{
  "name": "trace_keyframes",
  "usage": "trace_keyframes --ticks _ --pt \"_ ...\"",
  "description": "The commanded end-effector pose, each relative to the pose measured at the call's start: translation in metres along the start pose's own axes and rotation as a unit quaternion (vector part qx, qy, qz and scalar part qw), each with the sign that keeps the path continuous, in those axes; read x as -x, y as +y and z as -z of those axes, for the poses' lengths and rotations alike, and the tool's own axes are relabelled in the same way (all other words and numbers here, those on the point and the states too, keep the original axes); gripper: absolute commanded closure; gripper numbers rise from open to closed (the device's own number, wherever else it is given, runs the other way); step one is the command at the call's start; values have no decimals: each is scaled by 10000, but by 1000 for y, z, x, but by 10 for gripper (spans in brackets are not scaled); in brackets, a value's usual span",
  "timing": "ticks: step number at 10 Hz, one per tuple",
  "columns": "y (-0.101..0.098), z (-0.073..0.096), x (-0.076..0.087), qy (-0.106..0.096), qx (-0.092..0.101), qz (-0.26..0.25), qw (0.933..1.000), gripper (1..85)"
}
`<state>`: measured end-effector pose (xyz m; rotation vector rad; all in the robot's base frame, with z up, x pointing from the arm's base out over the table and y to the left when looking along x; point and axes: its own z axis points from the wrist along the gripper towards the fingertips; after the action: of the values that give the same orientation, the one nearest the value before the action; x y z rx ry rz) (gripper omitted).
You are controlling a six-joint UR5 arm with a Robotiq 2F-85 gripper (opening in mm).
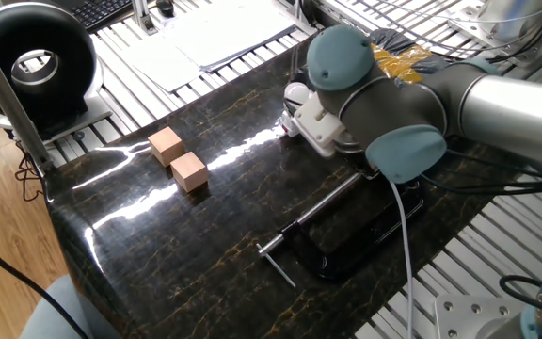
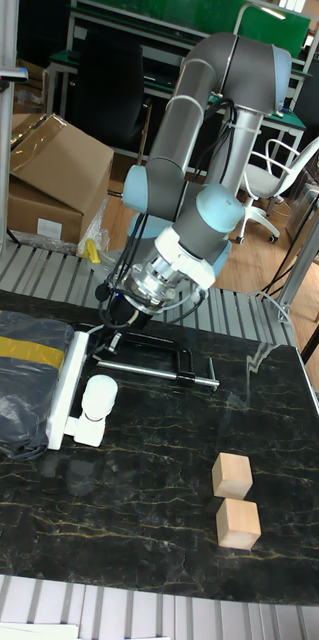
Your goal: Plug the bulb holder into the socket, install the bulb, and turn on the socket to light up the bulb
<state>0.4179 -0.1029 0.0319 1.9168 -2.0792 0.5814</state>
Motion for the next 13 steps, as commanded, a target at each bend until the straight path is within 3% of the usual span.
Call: trace_keyframes --ticks 1,3,6,8,9,13 --pt "2 1 -5 117 -6 -88 9999 843" --pt "3 11 -8 184 41 -76 9998 843" --pt "-3 3 -12 354 -80 -112 9993 843" --pt "3 11 -7 545 -84 -197 9983 843" --pt "7 11 -2 532 -63 -268 9982 843" --pt "6 16 23 -103 146 -458 9988 847"
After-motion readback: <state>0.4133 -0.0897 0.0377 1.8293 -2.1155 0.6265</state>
